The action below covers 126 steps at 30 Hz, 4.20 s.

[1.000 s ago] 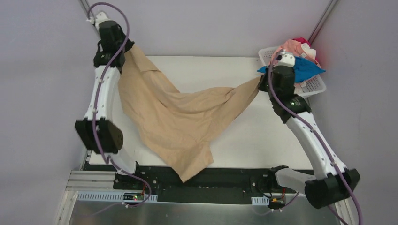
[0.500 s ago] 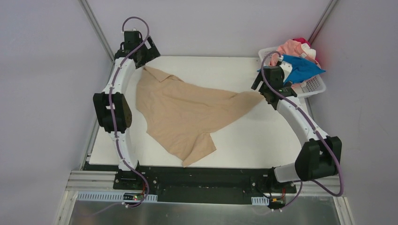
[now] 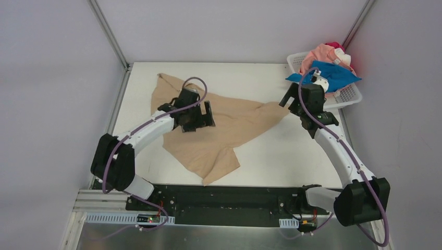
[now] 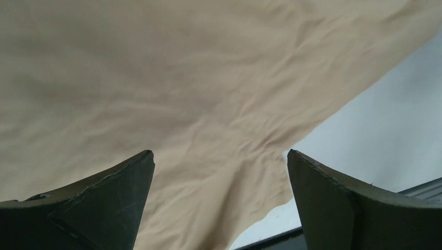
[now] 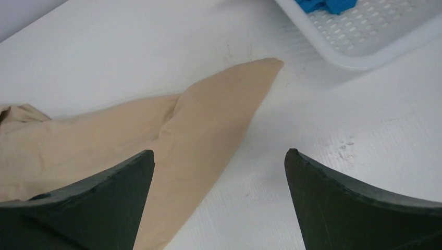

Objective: Fold and stack the t-shirts
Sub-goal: Flatten out the tshirt

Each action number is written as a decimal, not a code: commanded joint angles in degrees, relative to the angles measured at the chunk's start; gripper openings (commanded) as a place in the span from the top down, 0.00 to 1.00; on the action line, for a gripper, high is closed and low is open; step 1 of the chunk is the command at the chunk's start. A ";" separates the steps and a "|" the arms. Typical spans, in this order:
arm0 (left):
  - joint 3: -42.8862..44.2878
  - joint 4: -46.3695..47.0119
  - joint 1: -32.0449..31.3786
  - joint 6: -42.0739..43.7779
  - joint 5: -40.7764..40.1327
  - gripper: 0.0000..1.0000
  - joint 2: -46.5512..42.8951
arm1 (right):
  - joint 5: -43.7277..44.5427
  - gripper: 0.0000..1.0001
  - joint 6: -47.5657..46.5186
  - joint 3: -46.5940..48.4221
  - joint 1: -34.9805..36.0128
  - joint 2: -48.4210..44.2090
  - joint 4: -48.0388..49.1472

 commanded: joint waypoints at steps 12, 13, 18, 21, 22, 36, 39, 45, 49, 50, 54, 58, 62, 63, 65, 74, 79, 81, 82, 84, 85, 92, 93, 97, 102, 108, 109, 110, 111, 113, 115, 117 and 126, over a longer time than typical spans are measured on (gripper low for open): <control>-6.90 2.83 7.61 -6.08 -4.42 0.01 13.21 | -25.81 0.01 -0.93 15.61 1.24 32.01 2.87; -5.93 2.84 8.95 -5.59 -4.66 0.01 14.88 | -25.19 0.01 -0.71 16.22 2.03 33.62 2.52; 2.73 2.45 14.30 -3.54 -2.77 0.01 24.13 | -24.48 0.01 3.11 17.17 6.17 39.57 1.64; 10.02 1.53 16.19 -2.37 -2.50 0.01 29.73 | -24.02 0.01 4.66 16.56 10.29 41.26 0.78; 12.86 0.88 16.93 -2.01 -2.59 0.01 31.65 | -23.30 0.01 5.21 16.04 11.75 41.46 0.52; 17.93 -4.80 19.09 2.31 1.60 0.01 21.61 | -4.34 0.01 11.47 9.68 16.78 22.07 -3.15; 5.80 -5.05 18.71 -0.69 -3.88 0.01 9.67 | -4.65 0.01 13.75 5.26 12.23 16.92 -4.89; -16.20 -8.48 18.64 -10.43 -10.87 0.00 -12.48 | -6.35 0.01 17.31 -1.11 2.35 11.54 -4.09; -24.47 -11.39 18.72 -14.49 -6.81 0.00 -22.14 | -4.48 0.01 15.29 -0.76 2.01 12.36 -4.79; -26.37 -12.03 18.66 -15.45 -5.56 0.00 -24.11 | -4.61 0.01 15.17 -0.53 1.97 12.77 -5.06; -32.16 -16.45 18.26 -18.34 -3.69 0.00 -29.64 | -4.60 0.01 15.35 0.32 1.87 15.61 -5.93; -34.33 -20.61 17.54 -19.86 -3.81 0.05 -33.03 | -4.56 0.05 15.19 1.93 1.82 17.73 -7.32; -35.07 -21.51 15.43 -20.85 -4.74 0.13 -33.87 | -4.05 0.05 15.62 1.66 1.85 18.94 -6.97; -34.78 -21.45 15.20 -20.91 -4.73 0.16 -32.91 | -3.91 0.06 15.71 1.65 1.85 19.51 -6.93; -33.87 -21.22 14.05 -21.22 -6.47 0.24 -30.95 | -3.88 0.07 15.86 1.82 1.82 20.11 -6.94; -29.29 -15.97 9.74 -21.86 -15.47 0.38 -17.14 | -5.31 0.16 16.94 1.42 1.36 21.94 -6.73; -26.74 -14.00 9.74 -21.09 -18.18 0.66 -10.06 | -5.50 0.20 16.14 1.09 0.45 23.81 -4.30; -26.21 -13.39 9.73 -21.01 -19.17 1.00 -8.52 | -6.66 0.22 15.93 1.29 0.10 25.21 -3.06; -26.02 -12.94 9.69 -20.73 -19.56 1.00 -8.28 | -7.14 0.23 15.77 1.30 0.10 25.89 -2.13; -25.78 -11.81 9.75 -19.77 -19.66 1.00 -8.51 | -8.11 0.25 15.19 1.37 -0.04 27.69 -0.13; -25.73 -11.12 9.72 -19.29 -19.41 1.00 -8.78 | -8.73 0.27 15.06 1.34 -0.04 28.35 1.08; -25.51 -8.70 9.68 -16.23 -21.09 1.00 -14.41 | -14.65 0.45 15.60 -1.33 0.11 31.95 10.94; -25.24 -8.61 9.75 -16.12 -21.90 1.00 -15.45 | -14.94 0.56 15.55 -1.39 0.07 32.16 11.47; -23.51 -7.15 9.70 -14.11 -24.20 1.00 -19.59 | -15.87 0.92 15.25 -1.62 0.28 30.84 13.77; -19.93 -5.86 9.72 -9.97 -26.07 1.00 -24.99 | -14.53 1.00 12.50 -0.50 0.79 25.19 14.67; -13.03 -5.69 9.75 -4.61 -28.97 1.00 -35.04 | -12.55 1.00 9.58 1.91 1.85 13.58 12.00; -11.27 -5.56 9.74 -3.51 -29.03 1.00 -36.60 | -12.62 1.00 8.99 2.58 2.11 11.45 10.95; -9.45 -5.51 9.69 -2.50 -29.07 1.00 -37.87 | -12.57 1.00 8.42 3.16 2.49 8.97 10.46; -7.31 -5.43 9.70 -1.40 -29.08 1.00 -39.14 | -12.68 1.00 7.84 3.82 2.87 6.58 10.22; -2.79 -5.24 9.73 0.42 -28.66 1.00 -41.29 | -12.87 1.00 6.65 5.23 3.47 1.35 10.06; 1.35 -4.33 9.73 2.53 -27.71 1.00 -43.10 | -13.14 1.00 5.88 7.61 3.64 -3.73 10.00; 6.42 -3.62 9.68 5.05 -27.13 1.00 -44.43 | -14.32 1.00 5.18 10.79 3.68 -8.27 8.81; 33.42 -2.81 9.73 12.20 -18.71 1.00 -42.44 | -20.28 1.00 3.20 31.43 3.74 -17.30 -1.33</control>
